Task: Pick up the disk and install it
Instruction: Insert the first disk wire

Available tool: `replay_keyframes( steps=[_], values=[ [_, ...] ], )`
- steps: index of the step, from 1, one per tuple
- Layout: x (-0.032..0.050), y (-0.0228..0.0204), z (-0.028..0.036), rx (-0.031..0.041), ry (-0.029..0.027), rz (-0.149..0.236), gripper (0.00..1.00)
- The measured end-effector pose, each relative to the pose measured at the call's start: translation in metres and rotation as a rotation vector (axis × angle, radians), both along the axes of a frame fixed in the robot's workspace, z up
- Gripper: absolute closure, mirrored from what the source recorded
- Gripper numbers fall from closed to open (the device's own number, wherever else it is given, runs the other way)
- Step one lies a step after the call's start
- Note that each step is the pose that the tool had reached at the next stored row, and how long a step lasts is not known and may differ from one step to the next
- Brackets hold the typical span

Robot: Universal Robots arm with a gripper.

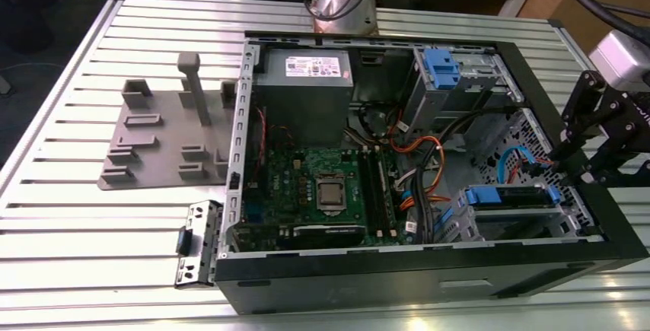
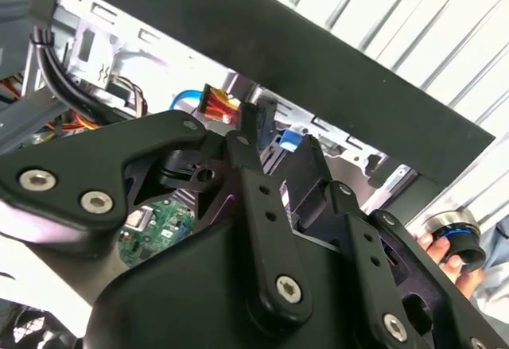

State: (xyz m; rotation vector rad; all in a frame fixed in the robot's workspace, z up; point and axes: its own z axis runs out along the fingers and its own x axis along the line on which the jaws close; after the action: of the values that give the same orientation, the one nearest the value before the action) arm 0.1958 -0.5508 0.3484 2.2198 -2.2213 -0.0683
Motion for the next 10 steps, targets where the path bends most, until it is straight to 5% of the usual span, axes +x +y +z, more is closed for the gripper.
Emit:
replay_keyframes(
  steps=[2, 10],
  values=[
    [0.0010, 0.0001, -0.0005, -0.0060, 0.0000, 0.000, 0.59],
    [0.0021, 0.0004, 0.0007, -0.0087, -0.0010, 0.001, 0.59]
  ],
)
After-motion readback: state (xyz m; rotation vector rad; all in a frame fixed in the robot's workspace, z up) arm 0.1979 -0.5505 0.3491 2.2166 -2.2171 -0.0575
